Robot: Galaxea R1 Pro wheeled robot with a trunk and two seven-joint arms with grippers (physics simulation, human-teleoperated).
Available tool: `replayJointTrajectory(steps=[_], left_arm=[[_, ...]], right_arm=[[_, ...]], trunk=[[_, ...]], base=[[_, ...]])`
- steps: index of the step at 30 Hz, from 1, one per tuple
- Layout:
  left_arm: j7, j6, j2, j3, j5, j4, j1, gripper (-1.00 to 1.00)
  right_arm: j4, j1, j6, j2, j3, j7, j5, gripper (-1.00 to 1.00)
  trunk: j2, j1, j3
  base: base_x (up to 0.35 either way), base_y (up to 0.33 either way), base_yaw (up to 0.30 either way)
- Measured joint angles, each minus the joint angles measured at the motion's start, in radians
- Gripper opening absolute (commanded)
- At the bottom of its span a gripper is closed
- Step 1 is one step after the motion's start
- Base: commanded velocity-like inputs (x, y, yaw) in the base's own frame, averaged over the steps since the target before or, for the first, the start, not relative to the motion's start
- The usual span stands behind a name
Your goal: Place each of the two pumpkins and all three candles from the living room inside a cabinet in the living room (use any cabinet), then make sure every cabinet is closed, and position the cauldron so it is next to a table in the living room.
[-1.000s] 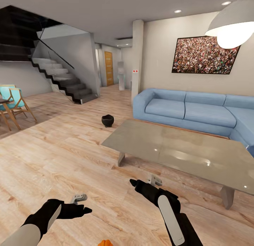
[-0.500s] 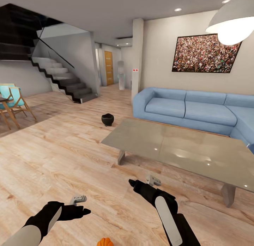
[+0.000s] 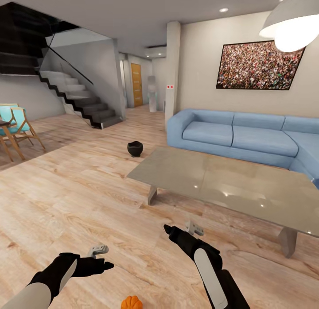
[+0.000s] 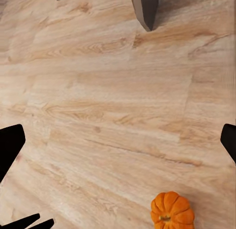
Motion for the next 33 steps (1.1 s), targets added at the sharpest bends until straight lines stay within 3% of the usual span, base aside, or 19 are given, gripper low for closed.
replayJointTrajectory(steps=[8,12,14,23,29,33], left_arm=[[-0.007,0.0,0.001,0.0,0.001,-0.002,0.0,1.0],[-0.007,0.0,0.0,0.001,0.002,-0.002,0.0,1.0],[-0.007,0.0,0.0,0.001,0.001,-0.002,0.0,1.0],[0.004,-0.004,-0.003,0.001,-0.001,0.0,0.0,1.0],[0.016,-0.006,-0.005,0.001,-0.002,0.004,0.0,1.0],[0.062,-0.006,-0.005,0.0,-0.002,0.005,0.0,1.0]], right_arm=[[0.019,0.0,-0.011,0.0,-0.006,0.0,0.001,1.0],[0.021,0.0,-0.098,0.0,-0.002,-0.005,-0.002,1.0],[0.022,0.0,-0.103,0.0,0.002,-0.004,-0.003,1.0],[0.005,0.0,-0.006,0.0,0.006,0.0,-0.002,1.0],[-0.087,0.001,0.095,0.0,0.009,0.001,-0.001,1.0],[-0.098,0.001,0.115,0.0,0.009,0.001,-0.002,1.0]], trunk=[[-0.056,0.031,-0.025],[-0.084,0.046,-0.038],[-0.098,0.054,-0.044],[-0.161,0.088,-0.072],[-0.203,0.111,-0.091],[-0.231,0.127,-0.103]], base=[[0.0,0.0,0.0],[0.0,0.0,0.0],[0.0,0.0,0.0],[0.0,0.0,0.0],[0.0,0.0,0.0],[0.0,0.0,0.0]])
